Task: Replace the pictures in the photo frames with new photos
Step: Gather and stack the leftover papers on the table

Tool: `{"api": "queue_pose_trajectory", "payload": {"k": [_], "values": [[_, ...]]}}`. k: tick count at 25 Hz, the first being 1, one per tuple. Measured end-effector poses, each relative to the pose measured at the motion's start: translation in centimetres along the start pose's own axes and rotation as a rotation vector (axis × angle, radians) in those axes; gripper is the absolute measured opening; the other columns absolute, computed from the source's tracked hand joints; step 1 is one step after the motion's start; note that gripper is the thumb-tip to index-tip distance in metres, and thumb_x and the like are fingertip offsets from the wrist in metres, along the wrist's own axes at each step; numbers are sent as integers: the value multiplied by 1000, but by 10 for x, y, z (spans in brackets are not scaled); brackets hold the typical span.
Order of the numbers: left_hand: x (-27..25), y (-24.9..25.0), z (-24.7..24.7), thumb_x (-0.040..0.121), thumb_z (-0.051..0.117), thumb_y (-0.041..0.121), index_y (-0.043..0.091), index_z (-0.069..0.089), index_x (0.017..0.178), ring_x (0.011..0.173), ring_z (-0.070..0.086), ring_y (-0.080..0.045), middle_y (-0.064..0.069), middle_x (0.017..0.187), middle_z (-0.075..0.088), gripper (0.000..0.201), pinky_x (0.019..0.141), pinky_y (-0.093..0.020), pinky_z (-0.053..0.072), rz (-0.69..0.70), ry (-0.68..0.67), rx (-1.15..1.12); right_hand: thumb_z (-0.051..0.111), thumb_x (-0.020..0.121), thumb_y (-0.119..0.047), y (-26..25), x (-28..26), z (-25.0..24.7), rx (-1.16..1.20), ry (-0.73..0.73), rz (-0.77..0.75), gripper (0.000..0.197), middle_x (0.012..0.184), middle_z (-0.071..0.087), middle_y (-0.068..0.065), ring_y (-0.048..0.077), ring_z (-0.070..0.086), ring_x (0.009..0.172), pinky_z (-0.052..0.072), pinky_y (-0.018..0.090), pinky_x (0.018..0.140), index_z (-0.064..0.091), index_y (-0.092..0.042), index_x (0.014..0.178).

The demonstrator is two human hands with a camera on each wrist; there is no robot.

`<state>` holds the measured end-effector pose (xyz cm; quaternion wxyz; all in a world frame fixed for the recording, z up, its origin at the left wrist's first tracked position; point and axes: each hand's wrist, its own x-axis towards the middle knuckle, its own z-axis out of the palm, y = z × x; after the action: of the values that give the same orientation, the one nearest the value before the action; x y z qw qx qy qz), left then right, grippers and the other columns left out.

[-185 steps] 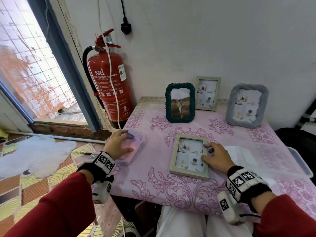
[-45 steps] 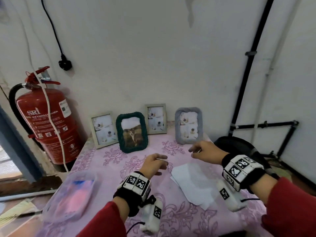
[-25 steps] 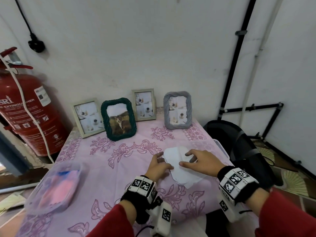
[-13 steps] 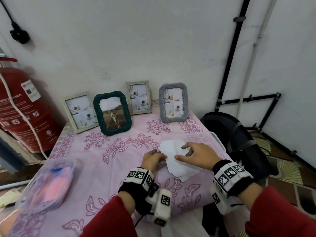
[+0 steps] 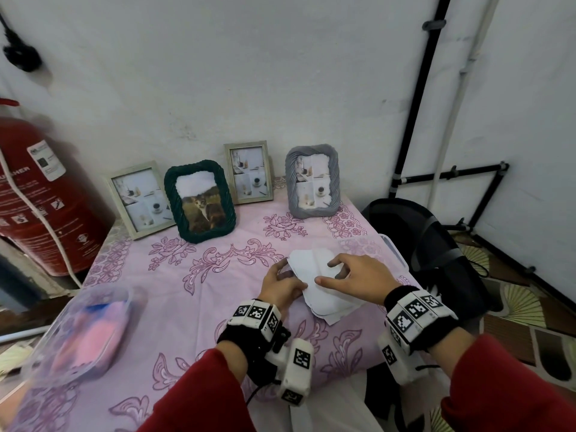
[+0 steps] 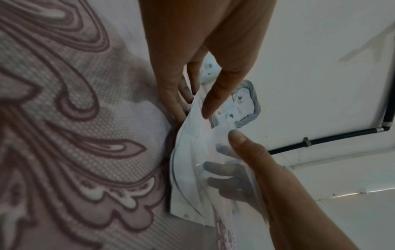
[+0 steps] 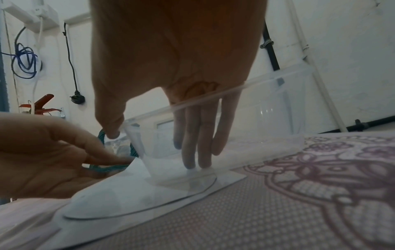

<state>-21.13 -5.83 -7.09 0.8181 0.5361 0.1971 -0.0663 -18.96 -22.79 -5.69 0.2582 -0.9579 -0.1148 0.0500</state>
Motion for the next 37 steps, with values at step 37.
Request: {"api": "queue_pose_trajectory", "payload": {"k": [37], "values": [[-26, 62, -97, 73, 56, -25, 21, 44, 135, 80, 59, -23, -8, 92, 59, 79, 64, -33, 53, 301, 2, 237, 60, 87, -40, -35, -4, -9, 240, 212, -263, 31, 97, 59, -1, 13, 55, 87, 48, 27, 79, 60, -17, 108]]}}
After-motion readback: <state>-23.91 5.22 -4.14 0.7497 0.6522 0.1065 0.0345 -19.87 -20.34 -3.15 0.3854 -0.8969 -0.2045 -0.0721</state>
